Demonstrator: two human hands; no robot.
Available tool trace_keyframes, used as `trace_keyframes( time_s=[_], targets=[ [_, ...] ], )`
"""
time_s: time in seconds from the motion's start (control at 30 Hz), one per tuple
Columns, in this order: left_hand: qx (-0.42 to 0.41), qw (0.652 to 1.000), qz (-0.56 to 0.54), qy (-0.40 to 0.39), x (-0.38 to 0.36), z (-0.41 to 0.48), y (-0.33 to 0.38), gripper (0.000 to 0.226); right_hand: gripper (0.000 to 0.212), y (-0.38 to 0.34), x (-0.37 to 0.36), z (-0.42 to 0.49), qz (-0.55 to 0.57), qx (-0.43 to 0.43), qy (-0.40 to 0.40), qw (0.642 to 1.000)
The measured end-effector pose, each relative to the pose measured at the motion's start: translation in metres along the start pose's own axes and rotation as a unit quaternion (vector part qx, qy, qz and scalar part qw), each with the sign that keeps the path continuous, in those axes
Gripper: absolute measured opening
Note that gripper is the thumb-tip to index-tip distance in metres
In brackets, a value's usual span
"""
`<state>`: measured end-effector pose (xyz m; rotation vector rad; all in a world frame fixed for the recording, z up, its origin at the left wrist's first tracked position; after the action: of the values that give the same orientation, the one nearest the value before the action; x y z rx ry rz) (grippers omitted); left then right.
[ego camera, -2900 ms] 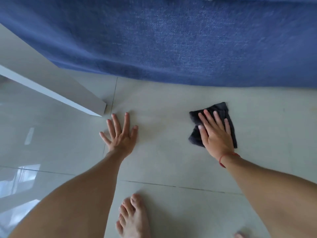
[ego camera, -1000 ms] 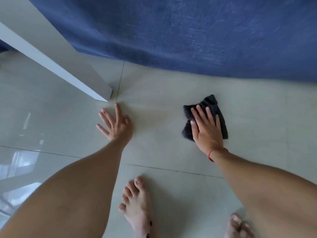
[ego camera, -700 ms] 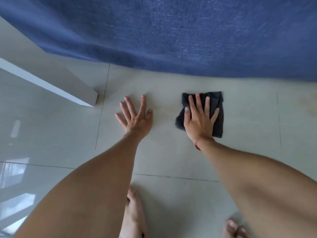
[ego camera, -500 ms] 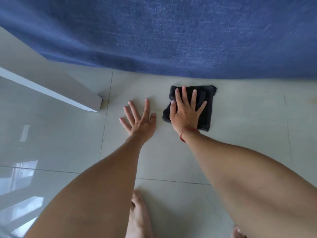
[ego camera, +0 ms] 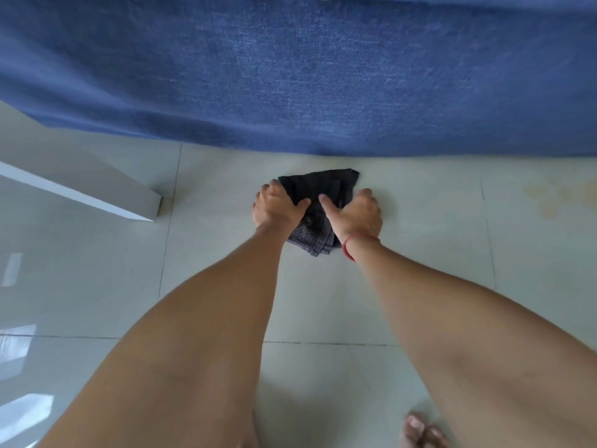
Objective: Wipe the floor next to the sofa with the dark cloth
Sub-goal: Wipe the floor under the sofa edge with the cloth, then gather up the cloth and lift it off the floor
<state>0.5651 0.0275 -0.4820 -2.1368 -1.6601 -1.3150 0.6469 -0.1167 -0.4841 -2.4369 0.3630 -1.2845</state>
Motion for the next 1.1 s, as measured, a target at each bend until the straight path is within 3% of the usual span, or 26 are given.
trace_keyframes(
  time_s=[0.13,0.27,0.43,0.57,0.73,0.83,0.97,1.1],
  targets=[
    [0.012,1.000,-0.002,-0.021,0.000,0.001,0.005,0.060,0.060,-0.012,0.001,0.010,-0.016,-0.017,-0.086,0.996],
    [0.044,0.996,-0.029,-0.072,-0.003,0.002,0.004,0.064,0.047,-0.025,-0.003,0.007,-0.015,0.023,-0.103,0.994],
    [0.106,0.984,-0.055,-0.135,-0.004,0.000,-0.004,0.083,0.055,-0.011,-0.007,0.007,0.123,-0.028,-0.094,0.988],
    [0.131,0.972,-0.119,-0.155,-0.012,-0.016,-0.014,0.079,0.056,0.006,-0.015,-0.006,0.174,-0.064,-0.110,0.977],
    [0.173,0.950,-0.145,-0.215,-0.028,-0.058,-0.034,0.069,0.062,0.029,-0.018,-0.045,0.159,-0.165,-0.198,0.953],
    [0.189,0.937,-0.164,-0.245,-0.043,-0.088,-0.048,0.060,0.061,0.034,-0.015,-0.072,0.091,-0.169,-0.267,0.944],
    [0.097,0.948,-0.260,-0.158,-0.003,-0.117,-0.029,0.038,0.051,-0.001,0.024,-0.089,0.096,-0.071,-0.254,0.960],
    [0.000,0.951,-0.304,-0.059,0.091,-0.159,0.022,0.035,0.047,-0.066,0.096,-0.124,0.140,0.044,-0.187,0.971]
  ],
)
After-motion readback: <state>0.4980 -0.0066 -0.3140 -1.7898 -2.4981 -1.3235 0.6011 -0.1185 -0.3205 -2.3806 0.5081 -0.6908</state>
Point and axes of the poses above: each hand's wrist, its own z-axis towards the middle knuckle, its own x-axis out of the back of the hand, y = z × x, the point moved 5 cm from there along z, towards the middle knuckle, and after that the axes turned 14 degrees about -y, right-handed, at the moved point
